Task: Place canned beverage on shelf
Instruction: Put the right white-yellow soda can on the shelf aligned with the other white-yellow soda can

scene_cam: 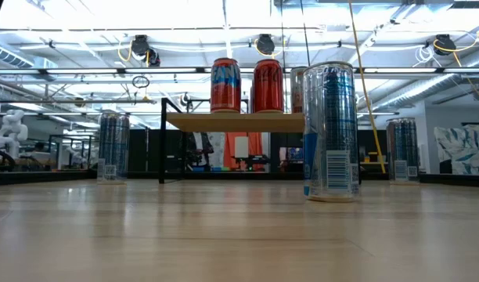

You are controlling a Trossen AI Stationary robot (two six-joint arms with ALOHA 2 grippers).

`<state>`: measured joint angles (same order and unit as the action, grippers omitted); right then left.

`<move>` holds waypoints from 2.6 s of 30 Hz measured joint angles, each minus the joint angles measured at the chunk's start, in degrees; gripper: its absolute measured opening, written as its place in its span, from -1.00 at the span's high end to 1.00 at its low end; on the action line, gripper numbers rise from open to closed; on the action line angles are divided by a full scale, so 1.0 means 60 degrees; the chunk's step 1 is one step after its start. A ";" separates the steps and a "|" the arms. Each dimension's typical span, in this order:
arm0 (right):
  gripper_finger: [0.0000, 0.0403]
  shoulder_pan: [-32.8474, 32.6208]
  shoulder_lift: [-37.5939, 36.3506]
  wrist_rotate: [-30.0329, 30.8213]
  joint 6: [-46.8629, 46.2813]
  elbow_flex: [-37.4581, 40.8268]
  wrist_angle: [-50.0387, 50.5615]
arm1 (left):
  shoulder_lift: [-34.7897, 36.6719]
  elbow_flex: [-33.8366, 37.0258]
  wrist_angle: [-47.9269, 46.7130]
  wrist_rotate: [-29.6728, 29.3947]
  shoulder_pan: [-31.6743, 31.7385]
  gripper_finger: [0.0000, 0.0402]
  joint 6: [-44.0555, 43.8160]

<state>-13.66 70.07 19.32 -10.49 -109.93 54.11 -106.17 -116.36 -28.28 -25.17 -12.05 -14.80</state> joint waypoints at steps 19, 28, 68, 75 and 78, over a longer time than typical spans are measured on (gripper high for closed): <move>-0.12 0.2777 -0.3488 -0.2043 0.0178 0.5060 -0.3323 | 0.1314 0.0008 -0.2766 0.0102 -0.0187 -0.80 -0.1484; -0.12 0.4963 -0.3524 -0.4294 -0.0367 0.7158 -0.4932 | 0.1443 0.0007 -0.3640 0.0186 -0.0187 -0.80 -0.1487; -0.13 1.1247 -0.3024 -1.1251 -0.0179 0.8868 -0.6938 | 0.1439 0.0011 -0.4228 0.0659 -0.0424 -0.80 -0.2490; -0.13 1.1243 -0.3835 -1.0831 -0.0750 1.0376 -0.9347 | 0.1439 0.0011 -0.4215 0.0603 -0.0499 -0.80 -0.2481; -0.13 1.1247 -0.3603 -1.0365 0.0123 1.0369 -0.9438 | 0.1439 0.0011 -0.4206 0.0589 -0.0431 -0.80 -0.2410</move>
<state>53.82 48.45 -42.87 -9.75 -47.71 -2.52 -97.54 -116.29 -53.52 -21.63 -14.63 -29.25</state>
